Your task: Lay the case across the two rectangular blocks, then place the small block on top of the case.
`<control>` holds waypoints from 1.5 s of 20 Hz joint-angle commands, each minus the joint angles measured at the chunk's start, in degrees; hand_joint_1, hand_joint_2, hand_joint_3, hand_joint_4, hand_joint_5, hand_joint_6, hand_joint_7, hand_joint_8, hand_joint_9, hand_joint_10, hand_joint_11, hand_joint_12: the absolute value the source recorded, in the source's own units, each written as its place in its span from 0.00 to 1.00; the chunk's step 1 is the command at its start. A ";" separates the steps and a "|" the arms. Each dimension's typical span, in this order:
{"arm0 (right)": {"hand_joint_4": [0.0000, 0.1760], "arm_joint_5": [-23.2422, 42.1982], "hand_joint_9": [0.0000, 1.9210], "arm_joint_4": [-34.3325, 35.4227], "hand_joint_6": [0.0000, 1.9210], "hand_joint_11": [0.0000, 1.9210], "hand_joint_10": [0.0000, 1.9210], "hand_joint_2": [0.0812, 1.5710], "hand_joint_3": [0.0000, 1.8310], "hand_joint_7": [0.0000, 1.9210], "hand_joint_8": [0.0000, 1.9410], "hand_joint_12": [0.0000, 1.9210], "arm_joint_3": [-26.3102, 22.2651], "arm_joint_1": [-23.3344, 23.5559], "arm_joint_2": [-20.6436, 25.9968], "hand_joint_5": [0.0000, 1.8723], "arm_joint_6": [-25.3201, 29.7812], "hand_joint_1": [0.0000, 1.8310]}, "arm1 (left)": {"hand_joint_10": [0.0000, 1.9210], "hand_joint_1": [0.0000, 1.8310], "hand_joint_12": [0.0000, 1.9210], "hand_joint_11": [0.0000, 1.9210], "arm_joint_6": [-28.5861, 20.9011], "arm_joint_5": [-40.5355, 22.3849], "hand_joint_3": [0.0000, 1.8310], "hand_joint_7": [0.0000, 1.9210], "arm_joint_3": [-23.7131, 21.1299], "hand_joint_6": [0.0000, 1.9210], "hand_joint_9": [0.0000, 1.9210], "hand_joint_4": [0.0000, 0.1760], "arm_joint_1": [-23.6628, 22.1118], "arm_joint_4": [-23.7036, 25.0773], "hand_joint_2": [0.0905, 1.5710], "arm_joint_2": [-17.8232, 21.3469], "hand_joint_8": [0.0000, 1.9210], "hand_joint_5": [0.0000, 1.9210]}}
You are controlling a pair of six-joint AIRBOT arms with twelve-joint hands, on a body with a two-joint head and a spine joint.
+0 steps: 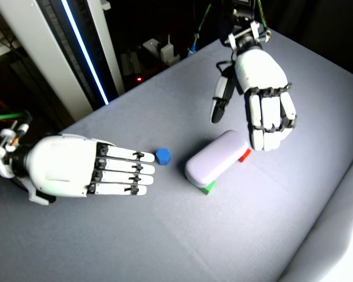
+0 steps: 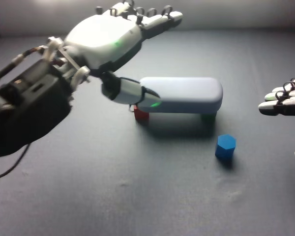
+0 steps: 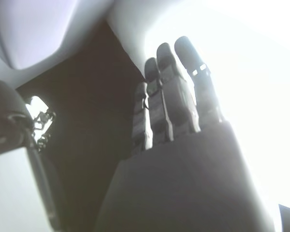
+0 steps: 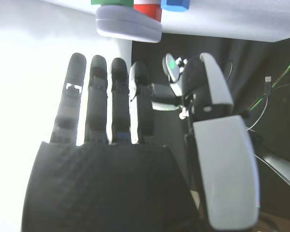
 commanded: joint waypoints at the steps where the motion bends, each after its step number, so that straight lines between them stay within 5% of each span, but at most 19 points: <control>1: 0.00 6.56 0.13 1.61 0.00 0.00 0.00 0.75 0.00 0.16 0.00 0.38 0.10 0.82 0.18 0.22 0.41 0.47 | 0.00 0.51 0.55 0.00 -0.10 -10.65 0.01 0.19 -0.99 0.00 0.20 0.62 0.51 0.99 0.52 1.76 0.00 0.08; 2: 0.00 6.55 0.11 1.36 0.00 0.00 0.00 0.76 0.00 0.15 0.00 0.32 0.15 1.02 0.18 0.21 0.42 0.48 | 0.00 0.48 0.47 0.00 -0.18 -13.59 0.01 0.17 -3.42 0.00 0.17 0.94 2.56 1.25 0.56 4.60 0.00 0.07; 4: 0.00 6.20 0.17 0.53 0.00 0.00 0.00 0.75 0.00 0.19 0.00 0.42 0.36 1.59 0.18 0.23 0.67 0.50 | 0.00 0.42 0.42 0.00 -1.23 -19.05 0.00 0.15 -6.86 0.00 0.14 1.00 6.80 1.23 0.57 8.89 0.00 0.06; 5: 0.00 5.65 0.19 -0.14 0.00 0.01 0.00 0.74 0.00 0.21 0.00 0.45 0.52 2.20 0.18 0.23 0.75 0.48 | 0.00 0.44 0.35 0.00 -2.33 -22.27 0.00 0.14 -8.55 0.00 0.13 0.88 9.36 0.88 0.59 10.90 0.00 0.06; 6: 0.00 4.73 0.20 -0.95 0.00 0.02 0.00 0.74 0.00 0.21 0.00 0.46 0.61 3.10 0.18 0.23 0.77 0.47 | 0.01 0.44 0.41 0.00 -3.20 -24.36 0.00 0.16 -9.63 0.00 0.15 0.75 11.29 0.66 0.59 12.38 0.00 0.06; 7: 0.00 3.92 0.20 -1.65 0.00 0.02 0.00 0.74 0.00 0.21 0.00 0.46 0.76 3.89 0.07 0.23 0.77 0.47 | 0.01 0.44 0.41 0.00 -3.83 -26.02 0.00 0.16 -10.58 0.00 0.15 0.75 12.69 0.39 0.59 13.53 0.00 0.06; 8: 0.00 2.98 0.21 -2.41 0.00 0.04 0.01 0.73 0.00 0.22 0.00 0.46 1.00 4.79 -0.20 0.23 0.77 0.47 | 0.01 0.44 0.55 0.00 -4.06 -27.42 0.00 0.17 -11.56 0.00 0.19 0.49 14.07 0.18 0.58 14.58 0.00 0.07; 9: 0.00 1.82 0.21 -3.32 0.00 0.04 0.01 0.73 0.00 0.22 0.00 0.46 1.44 5.76 -0.69 0.23 0.92 0.47 | 0.01 0.44 0.55 0.00 -4.06 -28.54 0.00 0.17 -12.47 0.00 0.19 0.49 15.48 -0.17 0.58 15.47 0.00 0.07; 10: 0.00 0.73 0.22 -4.30 0.00 0.05 0.01 0.72 0.00 0.23 0.00 0.47 2.11 6.80 -1.47 0.24 1.58 0.48 | 0.01 0.49 0.58 0.00 -4.11 -29.41 0.00 0.19 -13.06 0.00 0.20 0.28 16.60 -0.39 0.57 16.03 0.00 0.09; 12: 0.04 -1.75 0.25 -6.75 0.00 0.06 0.00 0.68 0.00 0.24 0.00 0.54 3.97 9.04 -3.43 0.26 3.49 0.52 | 0.00 0.52 0.54 0.00 -4.22 -31.44 0.00 0.17 -14.07 0.00 0.18 0.33 18.62 -1.38 0.57 16.70 0.00 0.09; 13: 0.17 -3.47 0.25 -8.35 0.00 0.06 0.00 0.68 0.00 0.23 0.00 0.55 4.82 10.28 -4.48 0.25 4.29 0.52 | 0.00 0.52 0.54 0.00 -4.24 -32.58 0.00 0.17 -14.42 0.00 0.19 0.35 19.45 -1.96 0.56 16.85 0.00 0.09; 15: 0.13 -6.51 0.24 -10.97 0.00 0.07 0.00 0.69 0.00 0.22 0.00 0.51 6.08 12.44 -6.29 0.25 4.93 0.51 | 0.00 0.53 0.56 0.00 -4.44 -34.44 0.00 0.18 -14.70 0.00 0.19 0.26 20.47 -2.93 0.56 16.91 0.00 0.10; 16: 0.00 -8.00 0.28 -12.22 0.00 0.14 0.00 0.67 0.00 0.24 0.00 0.45 6.71 13.37 -7.27 0.25 4.96 0.53 | 0.00 0.55 0.56 0.00 -4.54 -34.94 0.00 0.18 -14.70 0.00 0.19 0.30 20.73 -3.39 0.56 16.89 0.00 0.09; 17: 0.00 -9.61 0.28 -13.36 0.00 0.14 0.00 0.67 0.00 0.24 0.00 0.45 7.27 14.23 -8.20 0.24 5.06 0.53 | 0.00 0.56 0.57 0.00 -4.54 -35.12 0.00 0.18 -14.70 0.00 0.20 0.32 20.84 -3.69 0.56 16.84 0.00 0.09; 19: 0.26 -11.45 0.30 -14.60 0.00 0.16 0.01 0.67 0.00 0.24 0.00 0.50 8.10 15.07 -9.42 0.22 5.12 0.54 | 0.01 0.58 0.62 0.00 -4.55 -35.14 0.00 0.20 -14.69 0.00 0.21 0.20 20.86 -3.79 0.55 16.76 0.00 0.11; 20: 0.26 -12.23 0.31 -15.08 0.00 0.17 0.00 0.67 0.00 0.24 0.00 0.49 8.53 15.42 -10.06 0.22 5.14 0.56 | 0.00 0.58 0.62 0.00 -4.55 -35.13 0.00 0.20 -14.69 0.00 0.21 0.15 20.86 -3.79 0.55 16.70 0.00 0.11; 24: 0.12 -15.04 0.44 -17.55 0.00 0.29 0.06 0.66 0.00 0.26 0.00 0.66 9.98 16.91 -12.19 0.24 5.80 0.56 | 0.00 0.61 0.62 0.00 -4.81 -34.99 0.00 0.20 -14.47 0.00 0.21 0.00 20.86 -3.86 0.54 16.43 0.00 0.12; 27: 0.00 -16.76 0.37 -19.41 0.00 0.19 0.03 0.66 0.00 0.26 0.00 0.64 10.59 17.99 -13.23 0.25 5.84 0.60 | 0.00 0.60 0.62 0.00 -5.04 -34.85 0.00 0.20 -14.35 0.00 0.22 0.04 20.86 -3.88 0.53 16.27 0.00 0.12; 30: 0.00 -18.05 0.40 -20.97 0.01 0.21 0.05 0.65 0.00 0.28 0.01 0.65 10.85 18.69 -13.83 0.26 5.91 0.61 | 0.00 0.59 0.59 0.00 -5.05 -34.77 0.00 0.19 -14.24 0.00 0.21 0.02 20.85 -3.87 0.54 16.13 0.00 0.11</control>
